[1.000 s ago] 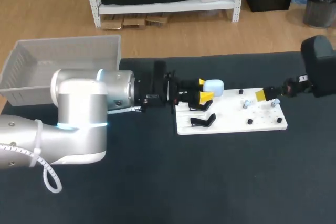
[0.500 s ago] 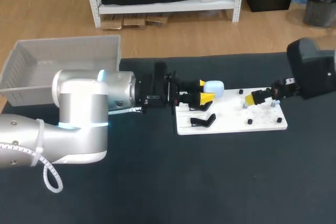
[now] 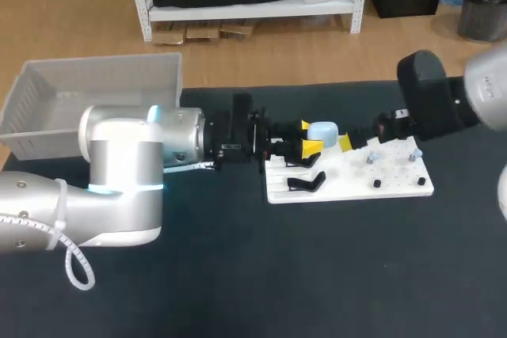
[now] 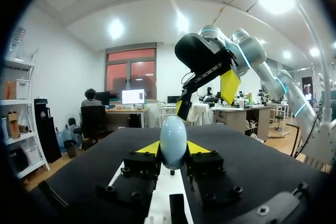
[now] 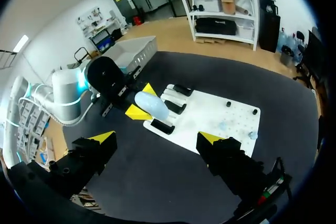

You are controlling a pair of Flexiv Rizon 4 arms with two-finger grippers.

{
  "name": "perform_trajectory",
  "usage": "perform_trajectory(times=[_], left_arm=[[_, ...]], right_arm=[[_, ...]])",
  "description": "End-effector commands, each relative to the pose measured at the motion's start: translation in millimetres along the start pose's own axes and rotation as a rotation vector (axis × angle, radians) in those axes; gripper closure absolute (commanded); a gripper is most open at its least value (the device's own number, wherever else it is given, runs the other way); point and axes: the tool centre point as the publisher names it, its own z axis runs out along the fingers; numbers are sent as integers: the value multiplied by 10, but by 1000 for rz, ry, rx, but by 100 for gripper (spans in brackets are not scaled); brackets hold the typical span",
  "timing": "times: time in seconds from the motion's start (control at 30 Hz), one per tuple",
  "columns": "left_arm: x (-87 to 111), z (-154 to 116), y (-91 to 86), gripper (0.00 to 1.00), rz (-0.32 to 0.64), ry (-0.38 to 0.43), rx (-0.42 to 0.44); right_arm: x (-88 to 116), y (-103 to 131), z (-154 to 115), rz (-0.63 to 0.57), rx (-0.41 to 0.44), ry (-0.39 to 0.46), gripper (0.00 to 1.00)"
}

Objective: Pick up each earbud case from the left stands, insert the matching earbuds, close the lid, and place the case in the box.

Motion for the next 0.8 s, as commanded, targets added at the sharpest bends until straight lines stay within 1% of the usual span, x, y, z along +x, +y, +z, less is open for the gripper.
perform_trajectory(times=[0.03, 0.2, 0.4, 0.8], left_arm=[[15, 2, 7, 100, 4, -6, -1], [15, 2, 7, 100, 4, -6, -1], [15, 2, 7, 100, 4, -6, -1], [15, 2, 7, 100, 4, -6, -1]], right_arm=[[-85, 7, 172, 1, -7, 16, 0], [-106, 10, 272, 6, 2, 33, 0], [-109, -47, 330, 20, 15, 43, 0], [-104, -119, 435, 48, 41, 40, 0]])
